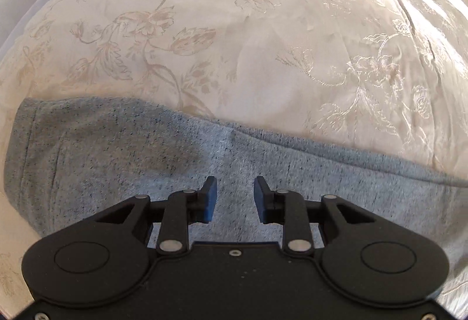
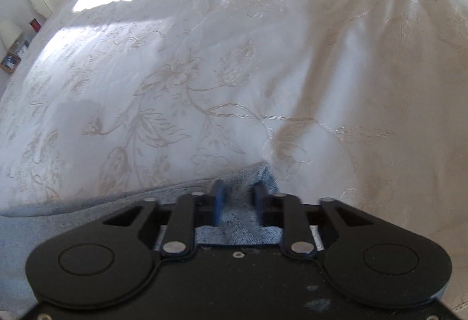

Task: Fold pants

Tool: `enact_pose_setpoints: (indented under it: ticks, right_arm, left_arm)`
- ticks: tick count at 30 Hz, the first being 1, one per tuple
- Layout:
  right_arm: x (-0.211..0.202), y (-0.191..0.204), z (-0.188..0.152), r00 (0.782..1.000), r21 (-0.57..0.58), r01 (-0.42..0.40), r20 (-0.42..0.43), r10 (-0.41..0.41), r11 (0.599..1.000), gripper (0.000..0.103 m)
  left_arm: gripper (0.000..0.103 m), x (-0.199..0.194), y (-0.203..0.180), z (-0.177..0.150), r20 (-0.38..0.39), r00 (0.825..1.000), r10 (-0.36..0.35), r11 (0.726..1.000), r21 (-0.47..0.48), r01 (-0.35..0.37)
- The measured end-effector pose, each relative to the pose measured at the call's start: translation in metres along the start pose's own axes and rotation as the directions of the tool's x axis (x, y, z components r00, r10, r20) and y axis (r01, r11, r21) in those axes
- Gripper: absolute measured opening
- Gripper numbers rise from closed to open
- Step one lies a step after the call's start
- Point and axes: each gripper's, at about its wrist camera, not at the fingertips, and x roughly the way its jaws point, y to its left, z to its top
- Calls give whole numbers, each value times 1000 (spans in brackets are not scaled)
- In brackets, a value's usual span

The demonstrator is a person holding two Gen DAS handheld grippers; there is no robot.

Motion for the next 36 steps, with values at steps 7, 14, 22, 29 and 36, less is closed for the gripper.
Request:
enact_pose_setpoints:
  ticks: [7, 14, 22, 29, 36]
  right_arm:
    - [-29, 5, -4, 992, 36, 36, 121, -41, 999, 4]
    - [-31, 12, 1, 986, 48, 82, 145, -88, 996, 4]
    - [-23, 11, 2, 988, 57, 98, 115, -104, 994, 4]
    - [-23, 12, 2, 989, 57, 96, 105, -101, 994, 4]
    - [-24, 9, 2, 991, 71, 84, 101, -91, 994, 4]
  left_arm:
    - [38, 14, -34, 20, 12, 998, -54, 996, 72, 53]
    - [41, 16, -78, -1, 149, 989, -23, 921, 388, -37]
    - [44, 25, -95, -32, 92, 992, -92, 690, 724, -3]
    - [45, 37, -102, -29, 78, 995, -63, 616, 788, -22]
    - [45, 39, -111, -27, 68, 995, -79, 530, 848, -16]
